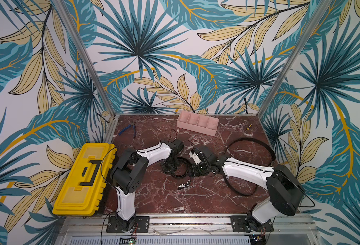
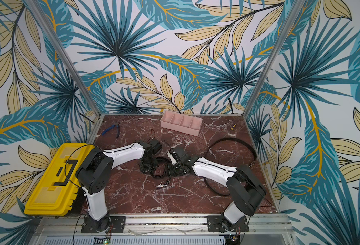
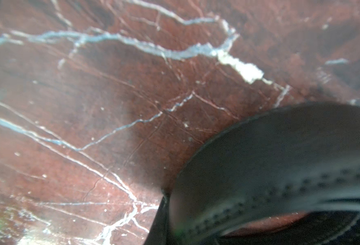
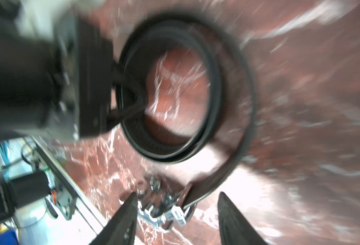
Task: Place the belts into the storage roll
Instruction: Roll the belt at the center of the board, then pick up the belt from the center of the board.
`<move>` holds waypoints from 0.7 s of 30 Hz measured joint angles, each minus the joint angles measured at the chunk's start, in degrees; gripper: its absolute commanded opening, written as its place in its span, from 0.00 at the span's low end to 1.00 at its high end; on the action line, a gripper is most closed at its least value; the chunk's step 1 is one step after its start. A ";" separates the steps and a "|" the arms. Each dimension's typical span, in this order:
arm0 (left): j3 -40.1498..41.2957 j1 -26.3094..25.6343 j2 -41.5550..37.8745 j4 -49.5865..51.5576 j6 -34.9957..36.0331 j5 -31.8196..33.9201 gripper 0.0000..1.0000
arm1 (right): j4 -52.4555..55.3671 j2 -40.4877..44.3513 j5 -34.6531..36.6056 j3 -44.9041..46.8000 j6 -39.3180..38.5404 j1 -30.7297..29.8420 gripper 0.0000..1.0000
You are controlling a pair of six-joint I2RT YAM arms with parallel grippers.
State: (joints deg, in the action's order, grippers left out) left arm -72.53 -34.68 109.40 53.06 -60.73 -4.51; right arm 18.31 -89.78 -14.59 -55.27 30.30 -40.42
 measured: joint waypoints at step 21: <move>-0.55 -0.09 0.61 -1.95 6.32 -4.74 0.00 | 9.05 -25.70 -11.26 -28.35 -14.84 11.76 0.65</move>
State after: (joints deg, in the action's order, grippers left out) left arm -73.08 -34.76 110.02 51.11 -54.41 -9.26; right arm 27.35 -115.48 -25.85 -83.61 15.46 -28.67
